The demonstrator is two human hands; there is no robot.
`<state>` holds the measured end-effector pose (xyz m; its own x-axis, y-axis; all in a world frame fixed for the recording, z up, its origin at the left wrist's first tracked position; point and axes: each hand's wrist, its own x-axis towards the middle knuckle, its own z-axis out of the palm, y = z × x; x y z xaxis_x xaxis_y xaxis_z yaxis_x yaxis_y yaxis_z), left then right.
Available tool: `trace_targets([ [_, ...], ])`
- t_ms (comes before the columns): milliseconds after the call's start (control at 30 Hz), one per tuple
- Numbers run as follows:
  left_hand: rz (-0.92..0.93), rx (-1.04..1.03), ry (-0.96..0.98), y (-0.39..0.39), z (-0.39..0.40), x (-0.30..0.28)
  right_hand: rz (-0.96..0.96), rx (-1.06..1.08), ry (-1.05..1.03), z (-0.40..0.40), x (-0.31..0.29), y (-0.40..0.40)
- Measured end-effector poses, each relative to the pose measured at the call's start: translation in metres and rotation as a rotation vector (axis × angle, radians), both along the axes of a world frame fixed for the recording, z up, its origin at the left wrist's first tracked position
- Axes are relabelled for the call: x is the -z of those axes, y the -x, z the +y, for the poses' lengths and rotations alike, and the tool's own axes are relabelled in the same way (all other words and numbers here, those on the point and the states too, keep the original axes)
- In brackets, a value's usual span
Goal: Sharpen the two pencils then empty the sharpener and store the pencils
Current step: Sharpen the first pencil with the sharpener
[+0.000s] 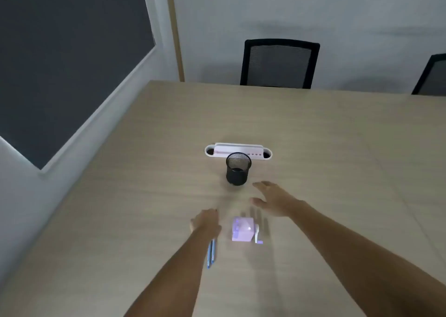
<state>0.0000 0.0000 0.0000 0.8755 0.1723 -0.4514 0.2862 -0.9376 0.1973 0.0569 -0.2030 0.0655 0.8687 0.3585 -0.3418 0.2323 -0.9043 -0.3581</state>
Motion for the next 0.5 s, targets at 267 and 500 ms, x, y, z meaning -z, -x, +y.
trace_targets([
  [267, 0.034, -0.006, -0.158, 0.012, -0.01, 0.032, 0.169, -0.108, 0.036, 0.022, 0.032, 0.037],
  [500, 0.049, -0.007, -0.2, 0.015, -0.008, 0.039, 0.164, -0.021, 0.035, 0.027, 0.043, 0.052],
])
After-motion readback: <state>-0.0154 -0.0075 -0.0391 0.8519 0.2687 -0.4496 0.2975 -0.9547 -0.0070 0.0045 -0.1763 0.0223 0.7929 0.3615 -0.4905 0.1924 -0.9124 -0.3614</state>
